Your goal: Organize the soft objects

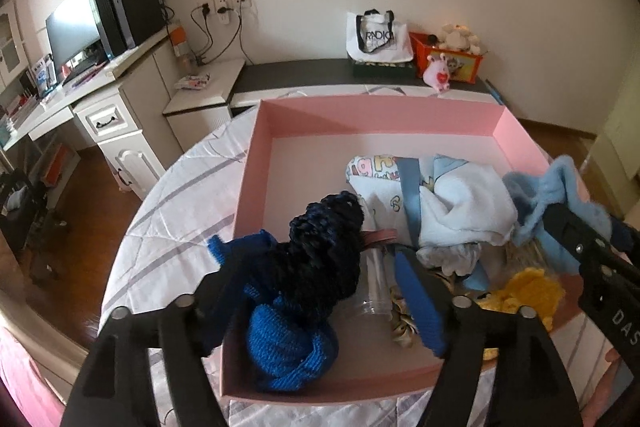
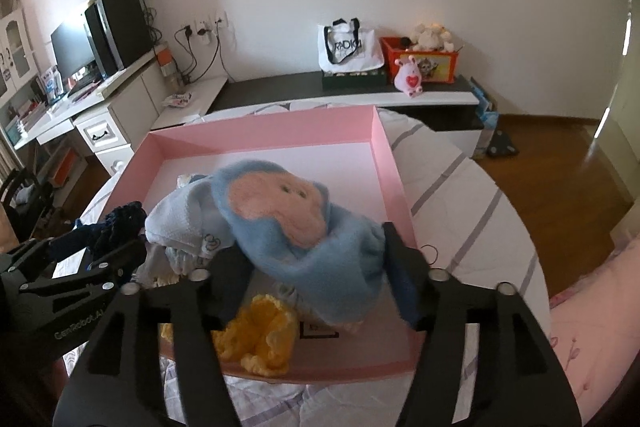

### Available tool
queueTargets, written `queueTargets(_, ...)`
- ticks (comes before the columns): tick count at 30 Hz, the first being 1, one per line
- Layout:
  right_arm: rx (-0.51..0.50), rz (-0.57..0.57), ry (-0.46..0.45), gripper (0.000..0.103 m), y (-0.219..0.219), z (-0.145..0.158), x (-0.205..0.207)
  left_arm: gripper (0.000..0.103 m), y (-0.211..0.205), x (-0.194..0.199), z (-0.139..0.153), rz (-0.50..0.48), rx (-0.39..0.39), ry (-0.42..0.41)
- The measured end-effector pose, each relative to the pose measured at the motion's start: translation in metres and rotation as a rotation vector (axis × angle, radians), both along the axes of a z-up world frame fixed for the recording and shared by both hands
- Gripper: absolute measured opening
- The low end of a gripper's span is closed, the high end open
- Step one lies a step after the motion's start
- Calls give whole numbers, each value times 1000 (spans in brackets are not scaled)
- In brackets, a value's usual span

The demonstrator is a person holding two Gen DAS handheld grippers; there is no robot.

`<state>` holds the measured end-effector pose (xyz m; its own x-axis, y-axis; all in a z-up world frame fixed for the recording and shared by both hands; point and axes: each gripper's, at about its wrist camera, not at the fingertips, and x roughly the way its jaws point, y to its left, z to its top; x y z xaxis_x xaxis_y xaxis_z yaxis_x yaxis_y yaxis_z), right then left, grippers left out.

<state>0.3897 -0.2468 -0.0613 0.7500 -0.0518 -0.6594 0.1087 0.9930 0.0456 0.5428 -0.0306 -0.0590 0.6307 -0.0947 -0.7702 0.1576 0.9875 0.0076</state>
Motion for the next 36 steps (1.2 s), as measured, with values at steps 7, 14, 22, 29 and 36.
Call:
queueTargets(7, -24, -38, -22, 93, -3, 7, -12, 92, -1, -21, 1, 22, 12, -24)
queueTargets(14, -73, -56, -5, 102, 0, 7, -17, 93, 0, -35, 10, 52, 11, -25)
queueTargets(22, -80, -65, 0, 103, 0, 11, -28, 93, 5, -55, 22, 64, 10, -21)
queueTargets(29, -94, -59, -6, 103, 3, 19, -49, 93, 8, -79, 39, 60, -10, -30)
queueTargets(36, -105, -44, -29, 103, 11, 36, -81, 93, 14, -125, 63, 61, -27, -73)
